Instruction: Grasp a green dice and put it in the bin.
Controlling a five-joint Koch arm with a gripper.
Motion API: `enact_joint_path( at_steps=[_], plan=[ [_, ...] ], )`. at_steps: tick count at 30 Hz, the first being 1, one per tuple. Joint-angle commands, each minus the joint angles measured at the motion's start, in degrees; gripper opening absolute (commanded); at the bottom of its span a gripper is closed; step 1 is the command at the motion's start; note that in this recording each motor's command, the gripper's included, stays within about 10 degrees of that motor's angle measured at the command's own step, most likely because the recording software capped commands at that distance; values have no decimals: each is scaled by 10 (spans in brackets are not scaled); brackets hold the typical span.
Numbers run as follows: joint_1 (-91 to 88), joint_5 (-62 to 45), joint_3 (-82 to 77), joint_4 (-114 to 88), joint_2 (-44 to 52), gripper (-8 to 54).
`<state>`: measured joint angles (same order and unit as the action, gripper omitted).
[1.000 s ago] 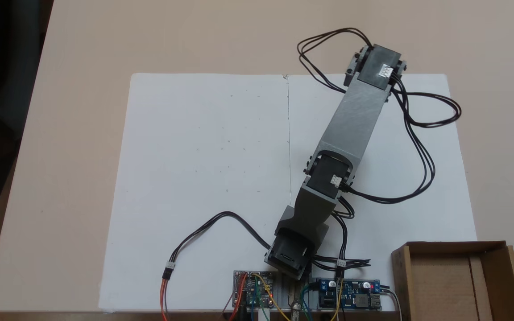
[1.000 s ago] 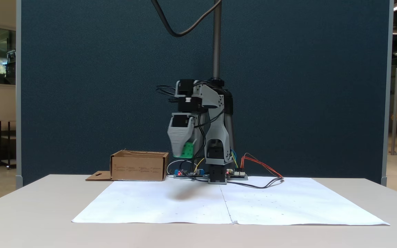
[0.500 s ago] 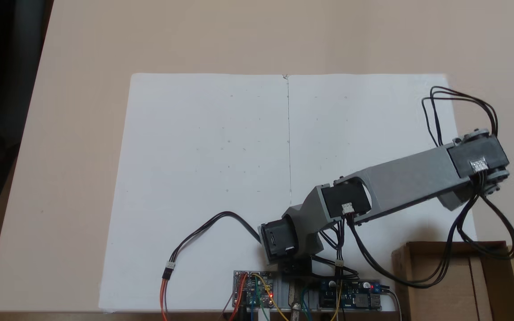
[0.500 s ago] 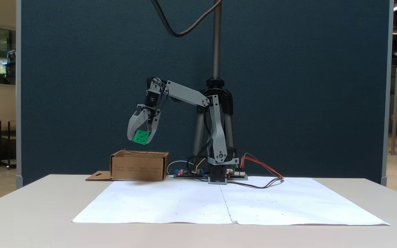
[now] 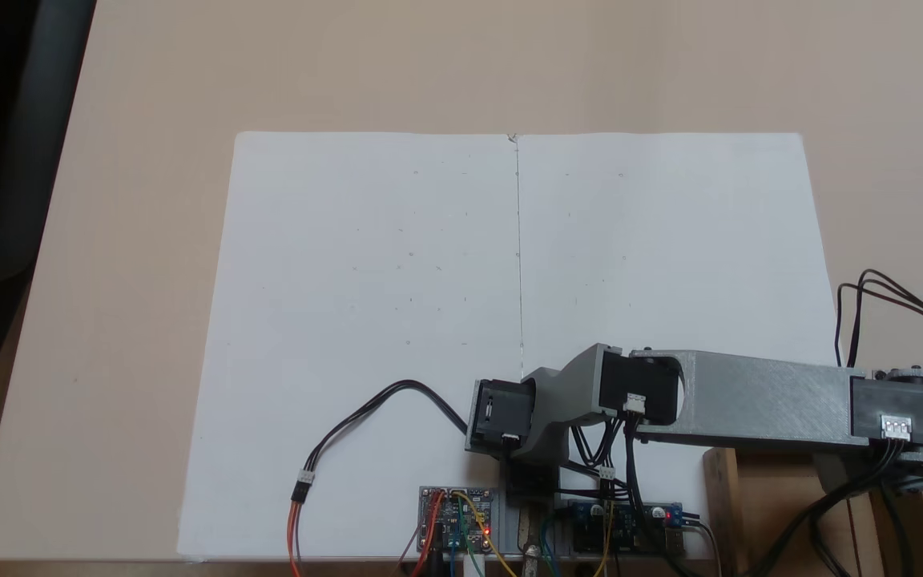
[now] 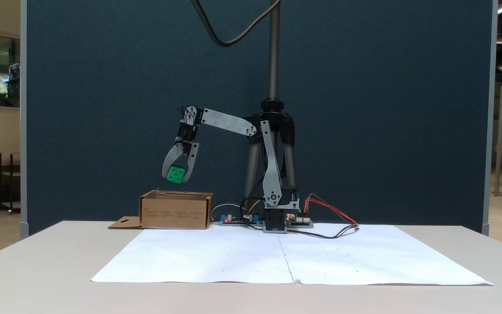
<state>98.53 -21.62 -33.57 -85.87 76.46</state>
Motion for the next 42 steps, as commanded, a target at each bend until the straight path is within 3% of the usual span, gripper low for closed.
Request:
enact_joint_path(
  at_steps=[1, 4, 8, 10, 19, 26, 29, 42],
  plan=[
    [14, -56, 44, 26, -4, 120],
    [18, -55, 39, 23, -13, 120],
    [18, -54, -2, 20, -13, 314],
    [18, -53, -11, 18, -13, 345],
    [-2, -16, -11, 27, -3, 346],
    [-89, 121, -11, 71, 92, 348],
    [-179, 163, -11, 69, 123, 395],
    [-677, 239, -11, 67, 195, 441]
  ],
)
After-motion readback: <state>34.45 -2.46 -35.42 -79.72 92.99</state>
